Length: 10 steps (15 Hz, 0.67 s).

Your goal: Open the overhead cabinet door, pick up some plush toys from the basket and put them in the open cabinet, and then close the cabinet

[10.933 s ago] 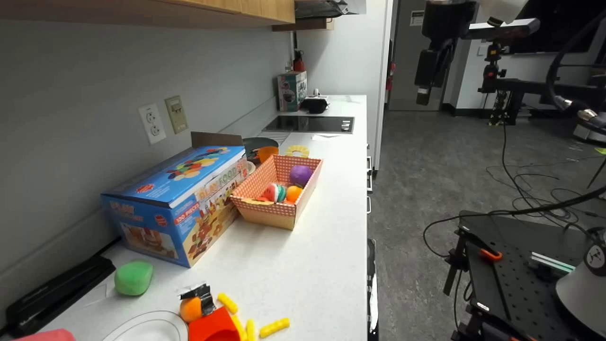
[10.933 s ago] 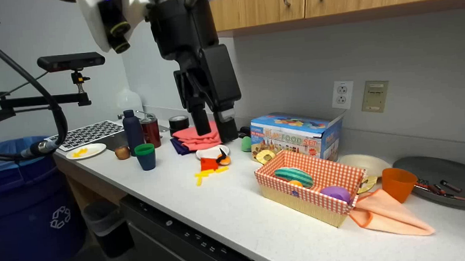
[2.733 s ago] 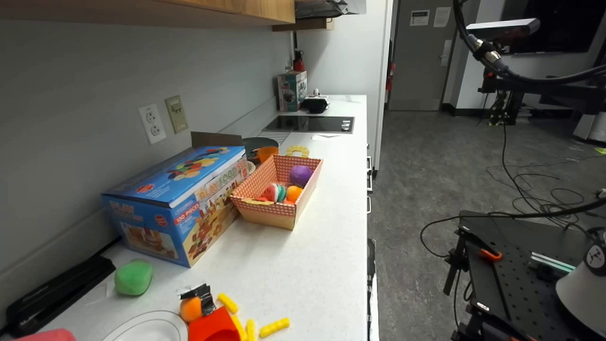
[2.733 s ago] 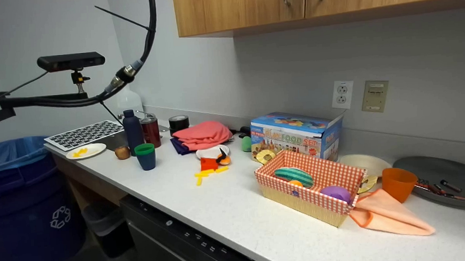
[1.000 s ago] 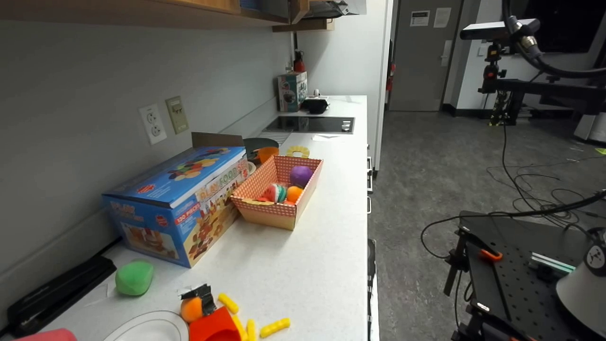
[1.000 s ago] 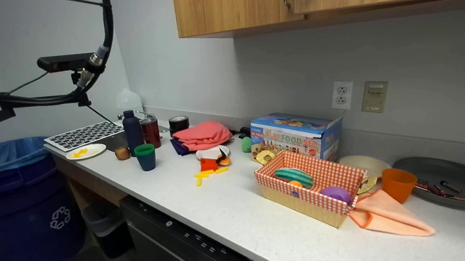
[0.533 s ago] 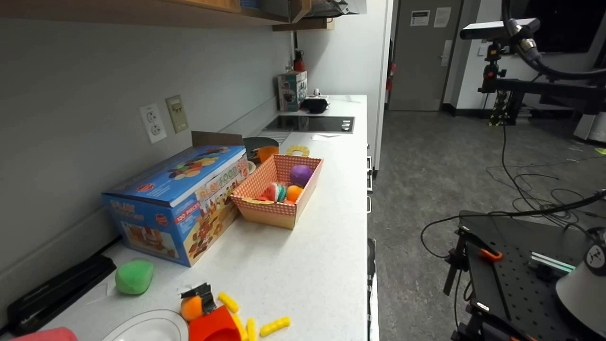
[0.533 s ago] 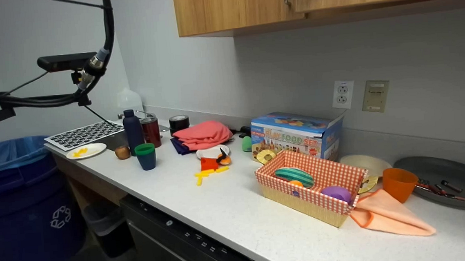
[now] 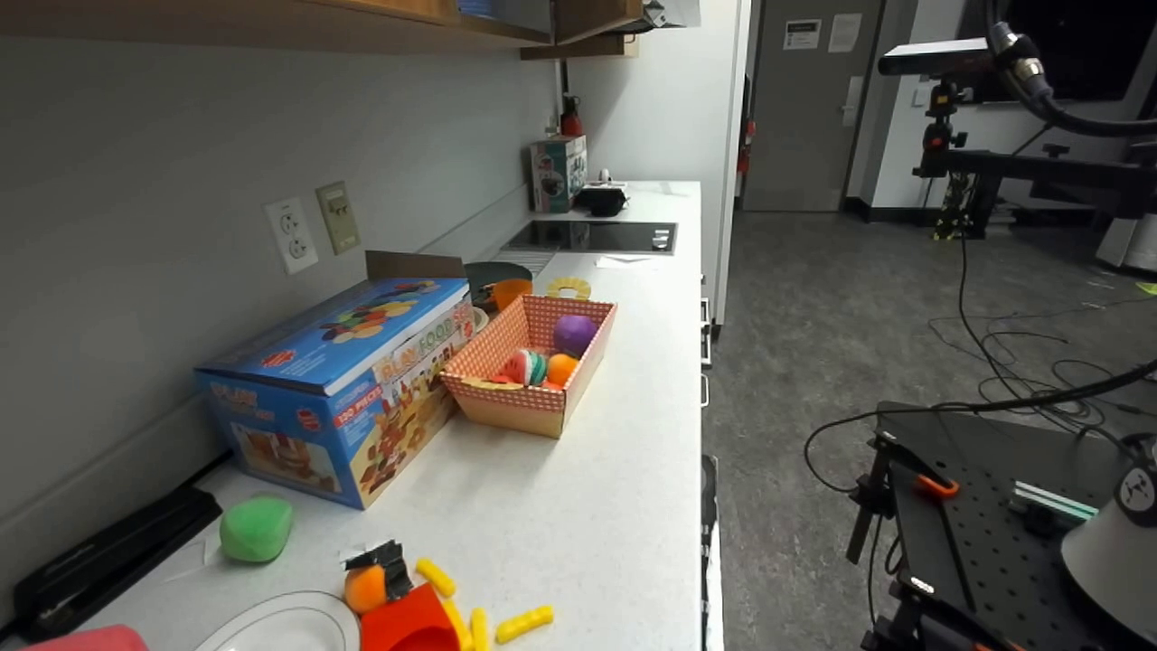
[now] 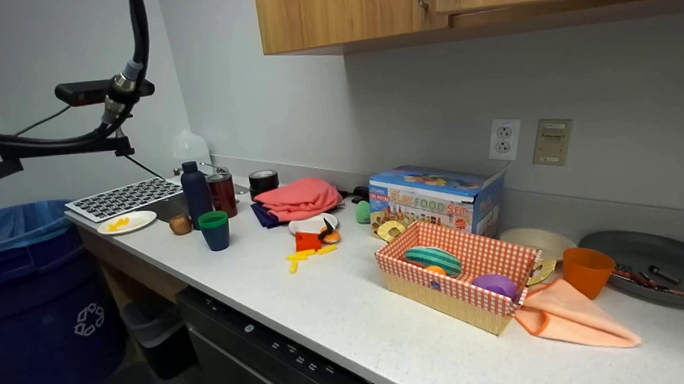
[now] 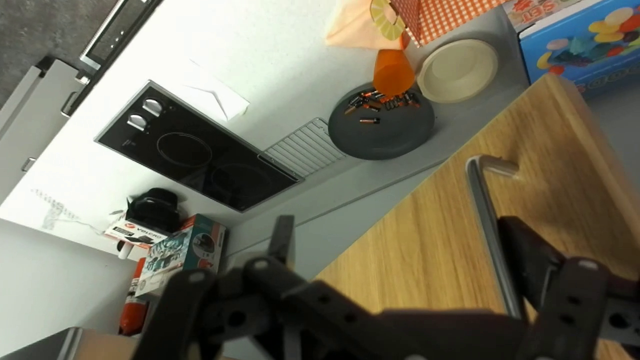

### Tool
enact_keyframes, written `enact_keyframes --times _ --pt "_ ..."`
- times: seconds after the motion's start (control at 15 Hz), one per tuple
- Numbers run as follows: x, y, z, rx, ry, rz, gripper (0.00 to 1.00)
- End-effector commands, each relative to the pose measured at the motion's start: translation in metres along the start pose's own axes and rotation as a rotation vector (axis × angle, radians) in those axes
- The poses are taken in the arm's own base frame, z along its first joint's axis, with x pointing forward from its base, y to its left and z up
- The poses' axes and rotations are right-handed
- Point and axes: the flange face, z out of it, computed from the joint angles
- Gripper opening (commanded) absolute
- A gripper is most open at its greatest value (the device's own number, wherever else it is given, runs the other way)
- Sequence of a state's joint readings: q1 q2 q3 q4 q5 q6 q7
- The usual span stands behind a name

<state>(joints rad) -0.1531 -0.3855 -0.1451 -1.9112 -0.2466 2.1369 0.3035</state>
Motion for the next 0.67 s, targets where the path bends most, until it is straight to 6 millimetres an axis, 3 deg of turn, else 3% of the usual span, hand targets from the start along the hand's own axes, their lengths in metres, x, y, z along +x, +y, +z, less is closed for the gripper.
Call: enact_keyframes --times 0.0,0.53,0.6 --pt "-0.021 0.078 0.016 -0.106 -0.086 0.039 1.0" --pt "-0.048 0.16 0.006 -0.047 0.0 0.085 1.0" --pt "-0.029 0.102 -0.007 0.089 0.042 0.029 1.0"
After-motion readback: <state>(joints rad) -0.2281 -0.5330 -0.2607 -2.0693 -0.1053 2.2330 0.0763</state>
